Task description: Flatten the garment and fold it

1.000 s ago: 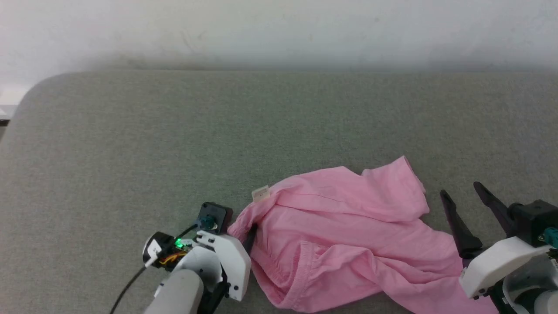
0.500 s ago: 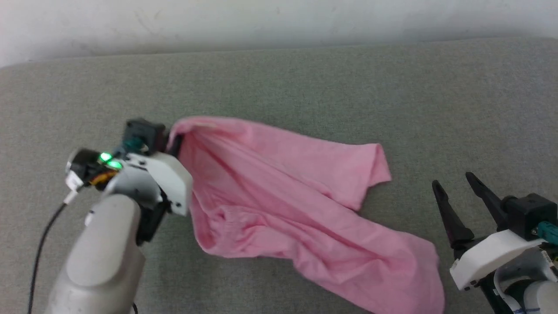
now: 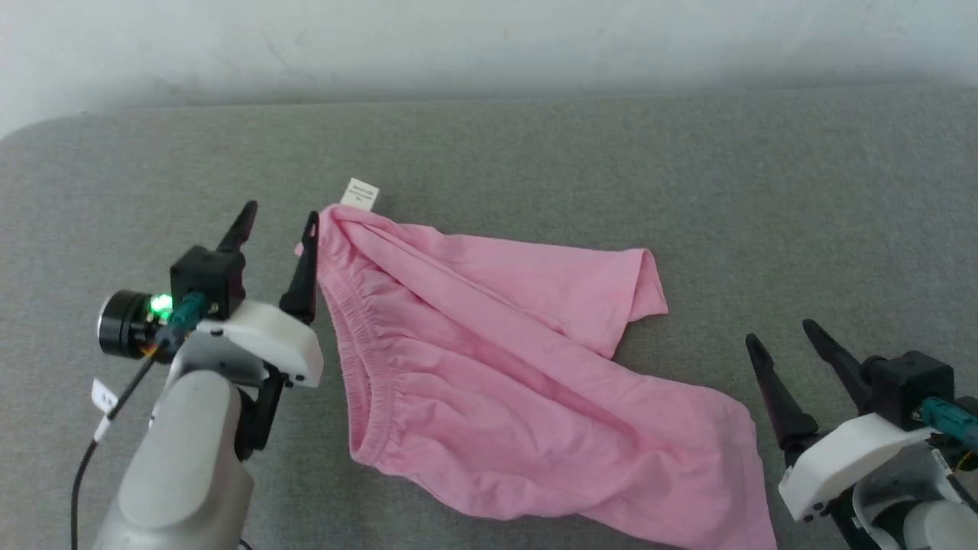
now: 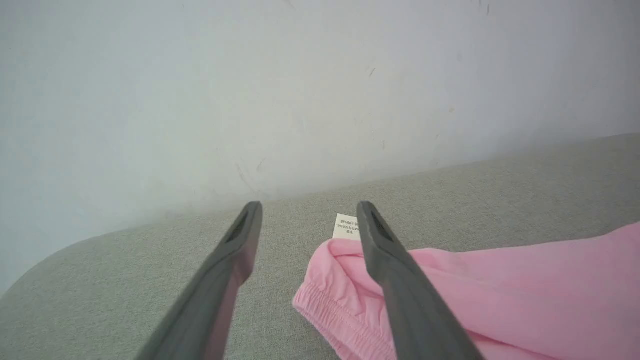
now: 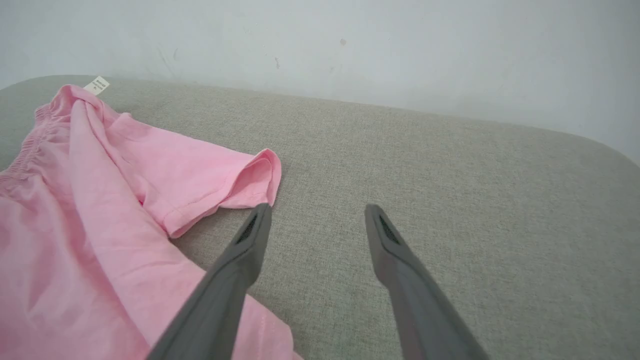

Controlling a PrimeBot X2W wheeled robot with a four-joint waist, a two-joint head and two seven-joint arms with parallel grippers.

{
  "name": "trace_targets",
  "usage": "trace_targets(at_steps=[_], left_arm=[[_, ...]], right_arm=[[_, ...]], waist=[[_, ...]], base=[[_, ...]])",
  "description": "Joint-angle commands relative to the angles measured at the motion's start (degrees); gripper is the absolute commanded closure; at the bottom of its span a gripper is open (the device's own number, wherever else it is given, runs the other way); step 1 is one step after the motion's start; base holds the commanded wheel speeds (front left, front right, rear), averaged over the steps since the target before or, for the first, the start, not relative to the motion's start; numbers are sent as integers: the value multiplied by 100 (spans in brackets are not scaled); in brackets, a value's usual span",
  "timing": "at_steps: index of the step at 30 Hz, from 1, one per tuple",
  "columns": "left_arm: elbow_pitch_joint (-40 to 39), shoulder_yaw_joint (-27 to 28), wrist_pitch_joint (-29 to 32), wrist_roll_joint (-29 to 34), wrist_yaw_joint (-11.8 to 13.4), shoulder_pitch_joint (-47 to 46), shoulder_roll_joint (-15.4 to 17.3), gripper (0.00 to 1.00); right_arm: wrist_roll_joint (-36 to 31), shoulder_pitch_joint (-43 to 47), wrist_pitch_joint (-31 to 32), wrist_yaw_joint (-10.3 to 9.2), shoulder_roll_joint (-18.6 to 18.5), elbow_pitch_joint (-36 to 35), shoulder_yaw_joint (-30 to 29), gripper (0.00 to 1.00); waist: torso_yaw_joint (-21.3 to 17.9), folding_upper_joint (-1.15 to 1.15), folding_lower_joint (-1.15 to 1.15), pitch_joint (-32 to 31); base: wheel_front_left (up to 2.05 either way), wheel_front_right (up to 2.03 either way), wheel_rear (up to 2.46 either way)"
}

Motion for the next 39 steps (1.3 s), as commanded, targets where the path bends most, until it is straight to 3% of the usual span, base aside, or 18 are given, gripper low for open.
trace_targets(at_steps=[1,6,17,26,27,28,29,39], left_arm=[[-87,22,-165,-45,38,180,-26,0],[-682,-18,-474,-140,14,770,-167,0],[-2017,-192,-576,-62,298,2496,-626,0],[-2130,-380,-577,77,185,2692,-926,0],[-2116,-394,-578,92,164,2674,-944,0],[-2101,-400,-578,104,147,2657,-959,0],[-2082,-400,-578,115,130,2641,-969,0],[-1934,-330,-578,161,-12,2626,-1052,0]], right_arm=[[-50,78,38,-5,-31,20,3,0],[130,286,516,-5,-232,51,206,0],[671,135,2763,-5,-1098,305,623,0],[706,-86,3267,-5,-1241,912,758,0],[752,-77,3303,-5,-1219,986,765,23],[774,-70,3339,-5,-1217,1039,786,85],[775,-66,3359,-5,-1231,1066,817,100],[628,-562,2890,-5,-1517,750,351,100]], waist=[[229,0,0,-263],[589,0,0,-576],[1292,0,0,-764],[1702,0,0,-606],[1730,0,0,-589],[1749,0,0,-578],[1760,0,0,-575],[1691,0,0,-727]], base=[[0,0,0],[0,0,0],[0,0,0],[0,0,0],[0,0,0],[0,0,0],[0,0,0],[0,0,0]])
